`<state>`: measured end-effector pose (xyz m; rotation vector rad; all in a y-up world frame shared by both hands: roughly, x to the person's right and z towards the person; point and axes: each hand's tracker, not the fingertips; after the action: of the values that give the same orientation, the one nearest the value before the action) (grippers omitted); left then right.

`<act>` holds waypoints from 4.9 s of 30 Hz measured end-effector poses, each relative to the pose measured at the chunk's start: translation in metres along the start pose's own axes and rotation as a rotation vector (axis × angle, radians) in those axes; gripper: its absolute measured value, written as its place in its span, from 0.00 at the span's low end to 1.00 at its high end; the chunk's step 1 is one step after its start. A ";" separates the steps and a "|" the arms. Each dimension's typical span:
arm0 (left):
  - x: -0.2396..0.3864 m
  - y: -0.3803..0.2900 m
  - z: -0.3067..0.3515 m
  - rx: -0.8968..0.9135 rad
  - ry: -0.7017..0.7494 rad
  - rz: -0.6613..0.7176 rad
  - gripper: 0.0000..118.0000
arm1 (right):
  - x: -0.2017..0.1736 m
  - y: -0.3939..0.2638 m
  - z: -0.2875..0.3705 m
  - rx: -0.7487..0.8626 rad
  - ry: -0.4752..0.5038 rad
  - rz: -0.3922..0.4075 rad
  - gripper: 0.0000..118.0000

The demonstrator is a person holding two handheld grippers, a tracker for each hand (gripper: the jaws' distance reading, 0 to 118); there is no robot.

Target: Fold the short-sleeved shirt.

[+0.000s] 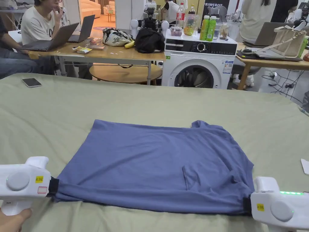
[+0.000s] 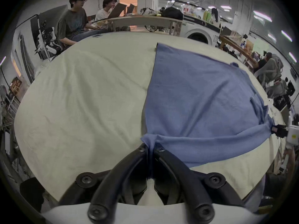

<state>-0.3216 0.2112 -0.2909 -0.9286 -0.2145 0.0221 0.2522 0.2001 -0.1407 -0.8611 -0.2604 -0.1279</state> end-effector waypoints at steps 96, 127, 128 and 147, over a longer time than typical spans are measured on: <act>0.037 0.077 -0.065 -0.011 -0.015 -0.026 0.00 | 0.007 0.112 -0.124 -0.110 0.086 -0.046 0.03; -0.002 -0.022 -0.030 -0.021 -0.058 0.021 0.00 | -0.005 0.007 -0.028 -0.108 -0.089 0.094 0.13; 0.000 -0.020 -0.029 -0.024 -0.053 0.019 0.00 | -0.006 0.008 -0.022 -0.106 -0.107 0.090 0.26; 0.054 0.039 0.018 0.417 -0.018 -0.065 0.00 | -0.075 0.055 0.022 0.486 -0.026 0.013 0.00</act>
<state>-0.2692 0.2550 -0.3024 -0.5057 -0.2457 0.0144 0.1885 0.2527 -0.1878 -0.3822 -0.2940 -0.0373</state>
